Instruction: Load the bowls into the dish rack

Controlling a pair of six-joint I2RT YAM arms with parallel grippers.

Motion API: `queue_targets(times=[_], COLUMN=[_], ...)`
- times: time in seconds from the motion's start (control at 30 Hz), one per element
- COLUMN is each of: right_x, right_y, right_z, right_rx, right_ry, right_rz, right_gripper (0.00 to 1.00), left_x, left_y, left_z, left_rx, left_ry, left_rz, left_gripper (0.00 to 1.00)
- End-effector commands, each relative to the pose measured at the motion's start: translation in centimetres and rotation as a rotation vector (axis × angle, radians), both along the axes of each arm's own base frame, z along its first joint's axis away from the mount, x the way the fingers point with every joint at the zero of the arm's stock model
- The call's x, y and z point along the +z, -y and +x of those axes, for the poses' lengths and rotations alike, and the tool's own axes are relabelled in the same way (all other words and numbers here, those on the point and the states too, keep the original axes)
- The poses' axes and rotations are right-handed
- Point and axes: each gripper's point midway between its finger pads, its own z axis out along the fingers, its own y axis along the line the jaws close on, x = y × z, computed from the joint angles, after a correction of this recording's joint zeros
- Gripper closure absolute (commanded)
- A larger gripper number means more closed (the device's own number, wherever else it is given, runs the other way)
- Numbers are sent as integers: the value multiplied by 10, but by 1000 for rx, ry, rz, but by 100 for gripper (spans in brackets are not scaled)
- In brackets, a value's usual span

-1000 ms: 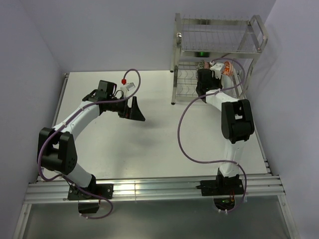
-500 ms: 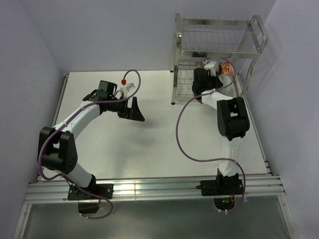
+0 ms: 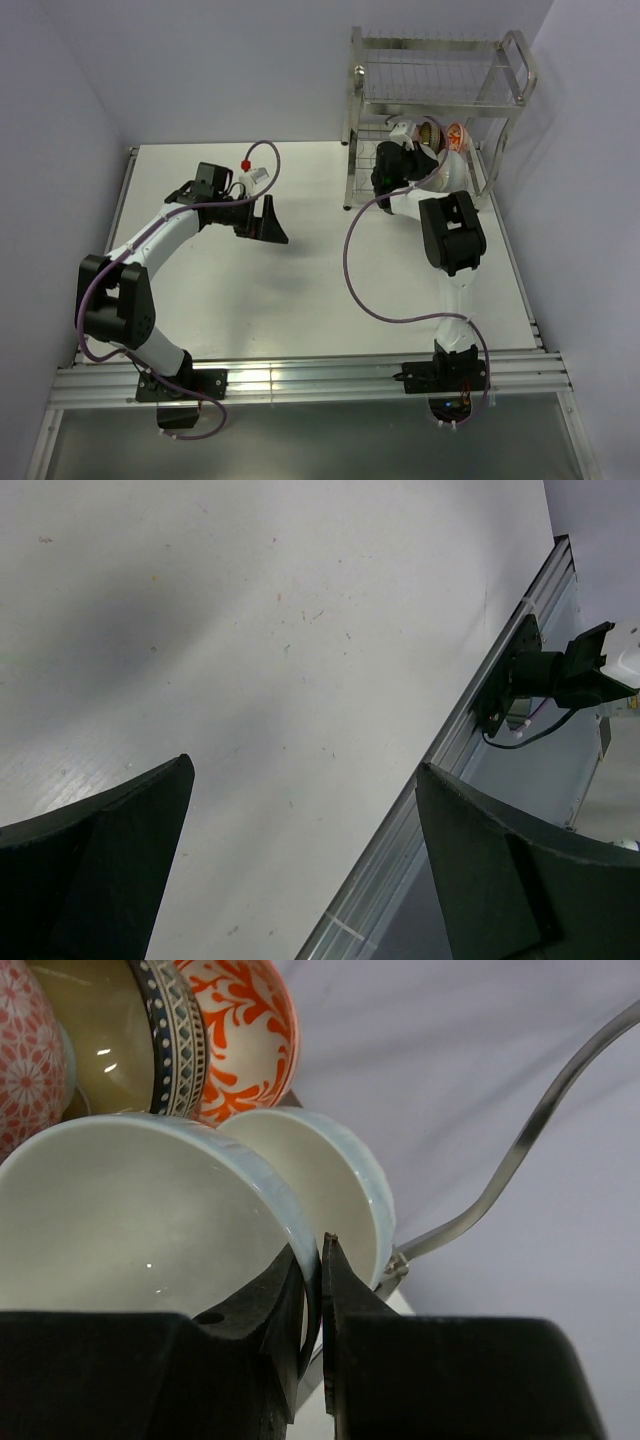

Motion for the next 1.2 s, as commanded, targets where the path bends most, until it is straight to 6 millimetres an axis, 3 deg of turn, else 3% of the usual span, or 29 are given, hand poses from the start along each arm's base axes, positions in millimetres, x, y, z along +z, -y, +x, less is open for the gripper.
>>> queue_targets(times=[0.0, 0.27, 0.6, 1.07, 1.17], right_x=[38, 51, 42, 32, 38], right_y=[3, 7, 20, 23, 25], right_z=[1, -1, -4, 4, 2], right_rx=[-42, -45, -70, -59, -66], right_ry=[141, 125, 59, 26, 48], right_rz=[-32, -89, -123, -226, -245], right_gripper=[100, 100, 100, 100, 100], left_x=[8, 7, 10, 5, 5], left_y=[-4, -8, -10, -13, -13], left_z=[2, 1, 1, 0, 0], left_rx=[-3, -3, 1, 3, 1], left_ry=[59, 55, 55, 52, 50], left_rz=[-5, 4, 3, 13, 13], left_gripper=[0, 0, 1, 1, 0])
